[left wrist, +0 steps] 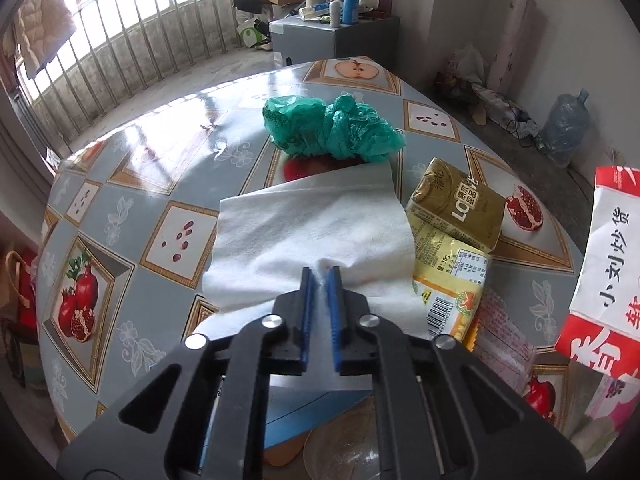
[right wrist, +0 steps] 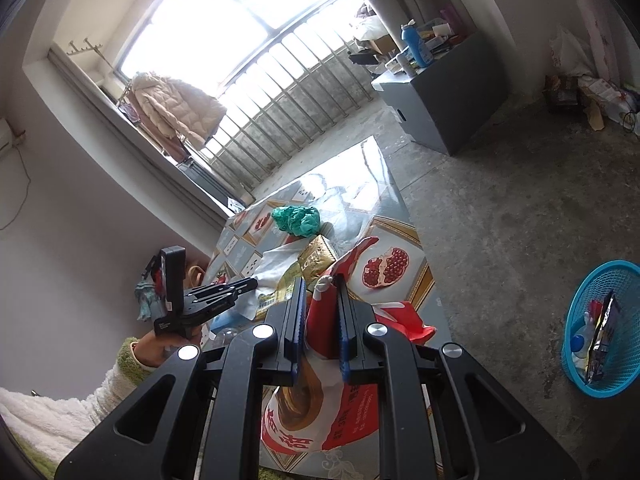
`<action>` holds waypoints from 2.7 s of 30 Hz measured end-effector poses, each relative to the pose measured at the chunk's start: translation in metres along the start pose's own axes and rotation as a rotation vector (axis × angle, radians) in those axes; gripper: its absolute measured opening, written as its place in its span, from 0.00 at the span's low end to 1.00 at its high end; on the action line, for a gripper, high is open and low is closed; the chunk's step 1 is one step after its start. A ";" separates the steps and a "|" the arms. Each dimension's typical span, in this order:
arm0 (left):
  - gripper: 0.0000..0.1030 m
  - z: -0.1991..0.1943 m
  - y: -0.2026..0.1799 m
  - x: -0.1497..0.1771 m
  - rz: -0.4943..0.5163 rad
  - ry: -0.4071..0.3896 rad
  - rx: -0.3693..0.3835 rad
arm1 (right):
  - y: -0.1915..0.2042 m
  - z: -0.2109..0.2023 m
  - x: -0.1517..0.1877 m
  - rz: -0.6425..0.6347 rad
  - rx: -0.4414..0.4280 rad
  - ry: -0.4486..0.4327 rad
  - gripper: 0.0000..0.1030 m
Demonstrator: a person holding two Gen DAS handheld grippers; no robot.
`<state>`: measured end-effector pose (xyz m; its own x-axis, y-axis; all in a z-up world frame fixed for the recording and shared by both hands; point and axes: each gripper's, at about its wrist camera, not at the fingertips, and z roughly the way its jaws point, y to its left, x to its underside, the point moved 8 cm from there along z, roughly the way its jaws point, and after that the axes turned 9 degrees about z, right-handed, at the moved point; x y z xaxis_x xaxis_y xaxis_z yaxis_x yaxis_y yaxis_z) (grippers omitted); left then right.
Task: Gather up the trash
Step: 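Lift the tissue and snack bag and carry both toward the blue wastebasket, then open both tools over the blue wastebasket to drop tissue and snack bag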
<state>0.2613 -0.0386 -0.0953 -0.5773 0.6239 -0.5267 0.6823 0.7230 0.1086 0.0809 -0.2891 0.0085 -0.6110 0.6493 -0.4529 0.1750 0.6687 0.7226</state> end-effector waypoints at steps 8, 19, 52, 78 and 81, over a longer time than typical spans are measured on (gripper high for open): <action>0.00 -0.017 0.000 -0.010 0.041 -0.042 -0.059 | 0.001 -0.007 0.003 -0.005 0.014 -0.021 0.14; 0.00 -0.134 -0.008 -0.049 0.042 -0.297 -0.117 | -0.003 -0.031 -0.003 0.013 0.006 -0.091 0.14; 0.00 0.004 -0.448 -0.182 0.440 -0.160 0.582 | -0.340 -0.152 -0.030 0.548 0.667 -0.563 0.14; 0.12 0.118 -0.545 -0.150 0.555 0.090 0.519 | -0.432 -0.166 0.043 0.924 0.690 -0.624 0.53; 0.37 0.124 -0.543 -0.142 0.561 0.116 0.484 | -0.428 -0.165 0.044 0.914 0.693 -0.608 0.53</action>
<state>0.0279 -0.5565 -0.1843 -0.1097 0.9071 -0.4063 0.9938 0.0923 -0.0622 -0.1479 -0.6067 -0.2345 0.3551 0.9042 -0.2374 0.8118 -0.1723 0.5579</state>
